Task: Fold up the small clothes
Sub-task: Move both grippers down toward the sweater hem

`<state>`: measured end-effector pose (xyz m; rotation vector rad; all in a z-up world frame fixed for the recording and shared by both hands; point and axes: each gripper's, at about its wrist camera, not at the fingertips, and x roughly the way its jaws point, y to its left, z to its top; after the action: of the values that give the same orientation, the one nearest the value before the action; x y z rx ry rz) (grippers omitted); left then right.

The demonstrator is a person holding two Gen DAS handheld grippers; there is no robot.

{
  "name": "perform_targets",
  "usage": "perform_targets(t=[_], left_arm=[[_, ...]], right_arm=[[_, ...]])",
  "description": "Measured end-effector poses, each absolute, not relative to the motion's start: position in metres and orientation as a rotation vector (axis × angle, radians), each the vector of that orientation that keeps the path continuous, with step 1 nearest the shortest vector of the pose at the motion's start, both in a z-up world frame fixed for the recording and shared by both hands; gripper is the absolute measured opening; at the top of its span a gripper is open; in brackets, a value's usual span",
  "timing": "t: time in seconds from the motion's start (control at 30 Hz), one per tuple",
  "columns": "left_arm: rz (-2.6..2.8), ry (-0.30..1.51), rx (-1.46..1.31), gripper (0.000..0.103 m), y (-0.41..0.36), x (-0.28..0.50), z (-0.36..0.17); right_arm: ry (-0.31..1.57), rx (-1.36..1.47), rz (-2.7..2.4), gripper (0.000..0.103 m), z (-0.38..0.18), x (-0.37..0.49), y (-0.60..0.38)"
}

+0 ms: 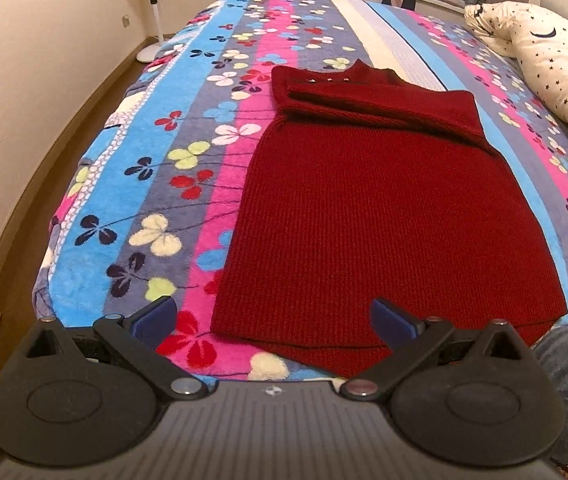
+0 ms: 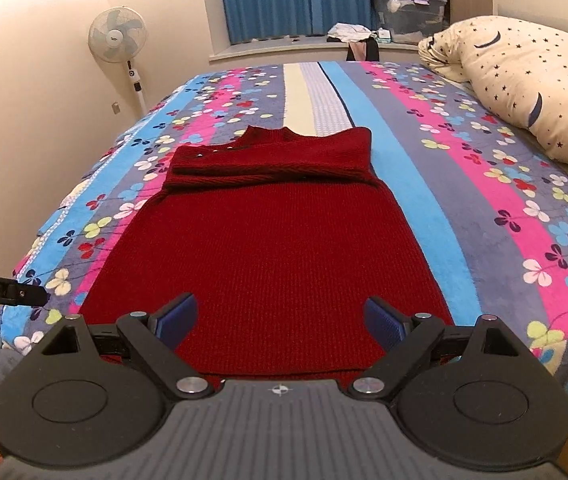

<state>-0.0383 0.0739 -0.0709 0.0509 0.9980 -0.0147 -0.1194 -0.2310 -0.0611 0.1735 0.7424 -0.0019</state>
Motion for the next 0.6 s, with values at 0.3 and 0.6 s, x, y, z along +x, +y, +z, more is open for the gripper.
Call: perform_targets(t=[0.3,0.6], left_arm=[[-0.015,1.047,0.065,0.103,0.069,-0.018,-0.086],[-0.019,1.105,0.042,0.103,0.094,0.036,-0.142]], right_arm=[[0.799,0.206,-0.052,0.091,-0.073,-0.101,-0.248],[0.912,0.298,-0.077,0.091,-0.115,-0.06,-0.3]])
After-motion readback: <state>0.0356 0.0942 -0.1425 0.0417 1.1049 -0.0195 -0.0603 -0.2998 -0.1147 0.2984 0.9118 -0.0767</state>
